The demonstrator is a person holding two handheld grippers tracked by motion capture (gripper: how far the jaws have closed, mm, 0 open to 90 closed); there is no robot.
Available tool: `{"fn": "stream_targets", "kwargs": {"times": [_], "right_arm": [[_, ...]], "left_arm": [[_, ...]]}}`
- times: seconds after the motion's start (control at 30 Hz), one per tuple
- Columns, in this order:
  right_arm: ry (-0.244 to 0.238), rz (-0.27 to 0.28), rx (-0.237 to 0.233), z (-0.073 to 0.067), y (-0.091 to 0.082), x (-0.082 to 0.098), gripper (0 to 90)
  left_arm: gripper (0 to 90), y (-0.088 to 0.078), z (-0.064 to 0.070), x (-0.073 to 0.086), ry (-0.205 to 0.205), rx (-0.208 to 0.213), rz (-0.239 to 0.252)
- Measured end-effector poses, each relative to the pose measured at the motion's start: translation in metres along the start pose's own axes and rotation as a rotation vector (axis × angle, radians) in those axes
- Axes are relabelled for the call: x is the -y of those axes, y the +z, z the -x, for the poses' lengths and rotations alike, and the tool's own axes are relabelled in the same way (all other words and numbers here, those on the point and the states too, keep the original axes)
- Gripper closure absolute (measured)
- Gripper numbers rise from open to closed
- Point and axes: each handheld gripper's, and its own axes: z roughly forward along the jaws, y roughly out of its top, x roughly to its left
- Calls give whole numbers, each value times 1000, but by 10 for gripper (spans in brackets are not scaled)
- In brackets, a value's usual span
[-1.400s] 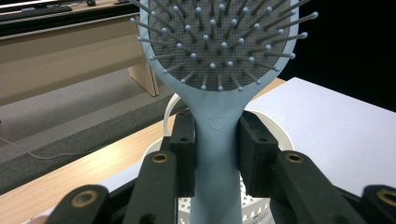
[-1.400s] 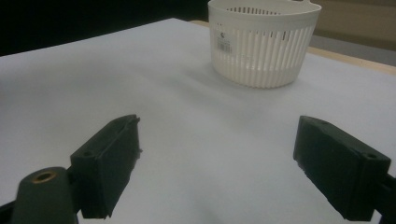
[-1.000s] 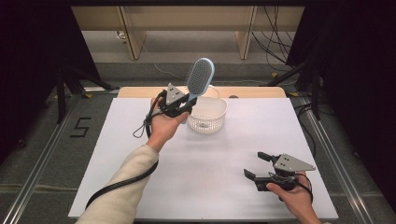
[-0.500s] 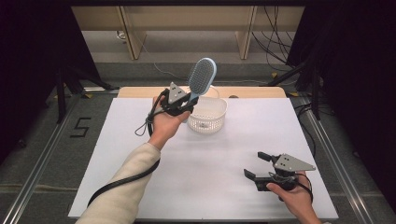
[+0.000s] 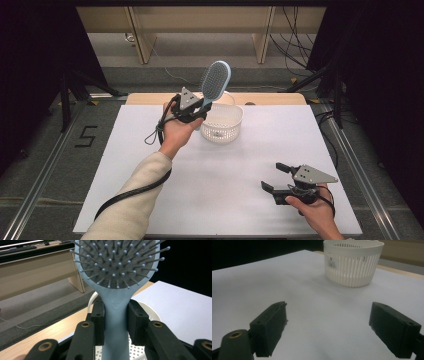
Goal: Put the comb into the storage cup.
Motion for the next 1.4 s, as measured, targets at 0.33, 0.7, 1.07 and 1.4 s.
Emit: {"fn": "stream_targets", "kwargs": {"times": [0.33,0.7,1.07,1.4], "right_arm": [[2,2,0,0,0,0,154],[0,-1,1,0,0,0,154],[3,1,2,0,0,0,154],[2,2,-1,1,0,0,154]], "left_arm": [[698,4,0,-2,-9,7,12],[698,10,1,-2,-18,12,25],[697,17,6,-4,-7,19,39],[698,22,8,-5,-1,24,42]]}}
